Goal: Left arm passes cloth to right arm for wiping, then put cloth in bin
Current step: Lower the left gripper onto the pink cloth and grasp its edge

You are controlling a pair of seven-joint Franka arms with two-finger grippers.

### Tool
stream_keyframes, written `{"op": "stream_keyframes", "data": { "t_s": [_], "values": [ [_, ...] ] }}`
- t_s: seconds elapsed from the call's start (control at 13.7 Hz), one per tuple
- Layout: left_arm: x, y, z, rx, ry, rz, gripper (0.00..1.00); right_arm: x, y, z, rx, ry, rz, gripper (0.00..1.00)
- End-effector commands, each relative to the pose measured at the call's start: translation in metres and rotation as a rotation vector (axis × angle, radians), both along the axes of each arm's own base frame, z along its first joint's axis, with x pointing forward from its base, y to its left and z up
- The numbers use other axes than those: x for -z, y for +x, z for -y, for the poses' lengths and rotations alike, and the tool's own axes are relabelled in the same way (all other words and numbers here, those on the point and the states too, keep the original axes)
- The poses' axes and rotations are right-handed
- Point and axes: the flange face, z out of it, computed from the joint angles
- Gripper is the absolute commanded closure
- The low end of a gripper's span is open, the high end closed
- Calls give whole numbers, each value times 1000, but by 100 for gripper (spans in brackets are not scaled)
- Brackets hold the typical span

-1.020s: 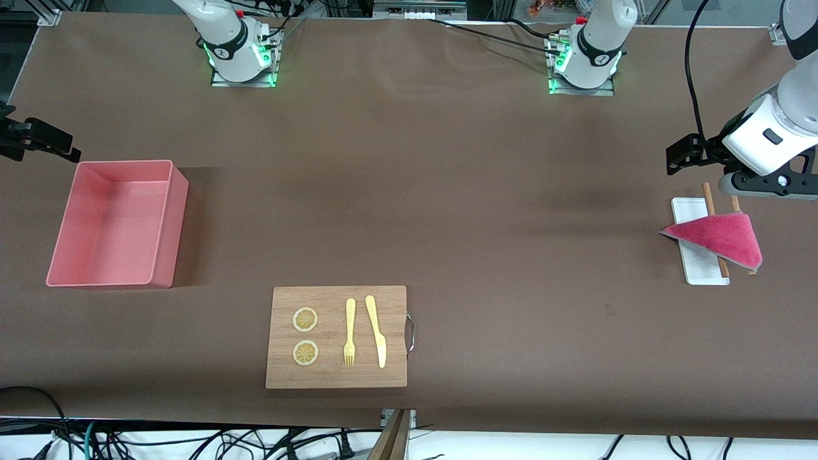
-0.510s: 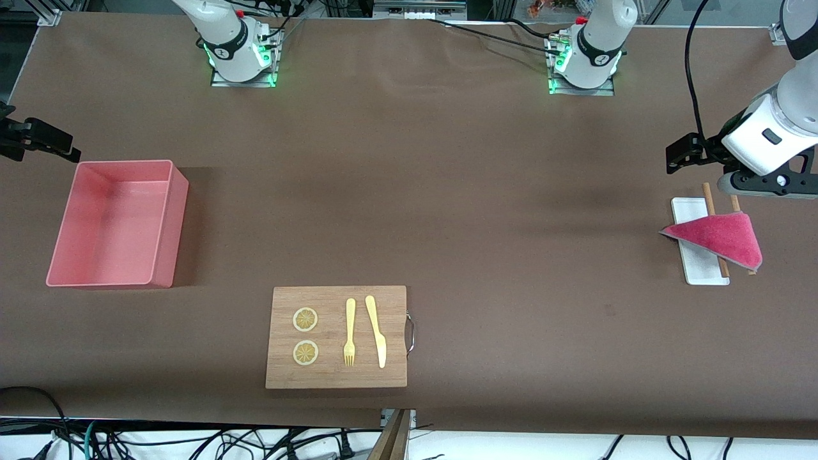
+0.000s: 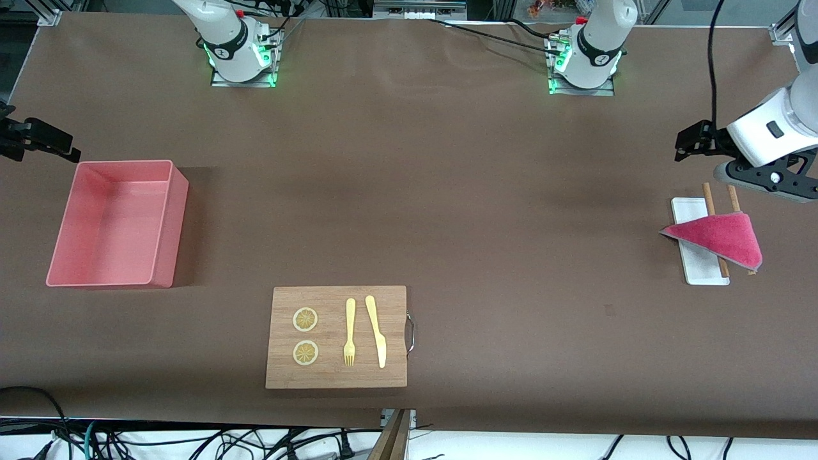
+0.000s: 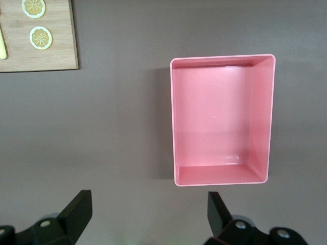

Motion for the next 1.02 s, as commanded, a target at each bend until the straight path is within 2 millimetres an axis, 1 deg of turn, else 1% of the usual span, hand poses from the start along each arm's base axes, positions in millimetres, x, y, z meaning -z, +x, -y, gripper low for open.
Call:
{"op": "stream_keyframes", "data": {
  "t_s": [0.0, 0.22, 0.29, 0.36, 0.44, 0.51, 0.58, 0.66, 0.73, 0.8, 0.87, 0.95],
  "values": [
    [-2, 1, -18, 182, -40, -30, 0, -4, 0, 1, 12, 16, 1, 0],
    [12, 5, -60, 326, -81, -58, 0, -4, 0, 1, 12, 18, 1, 0],
    [22, 8, -73, 391, -105, -75, 0, -4, 1, 0, 10, 18, 1, 0],
    [29, 10, -82, 467, -125, -88, 0, -4, 1, 0, 10, 18, 1, 0],
    [36, 11, -89, 505, -141, -100, 0, -4, 1, -1, 9, 18, 1, 0],
    [59, 16, -109, 489, -152, -131, 0, -4, 1, -1, 9, 18, 1, 0],
    [87, 23, -129, 466, -170, -164, 0, -4, 1, -1, 9, 18, 3, 0],
    [105, 36, -139, 512, -175, -143, 0, -4, 1, -1, 9, 18, 1, 0],
    [109, 53, -150, 605, -130, -98, 0, -4, 1, -1, 9, 18, 1, 0],
    [120, 62, -157, 691, -74, -116, 0, -4, 1, -1, 9, 18, 1, 0],
    [140, 69, -163, 726, -48, -147, 2, -4, 1, -1, 9, 18, 1, 0],
    [156, 76, -171, 748, -36, -140, 13, -4, 1, -1, 9, 18, 3, 0]
  ]
}}
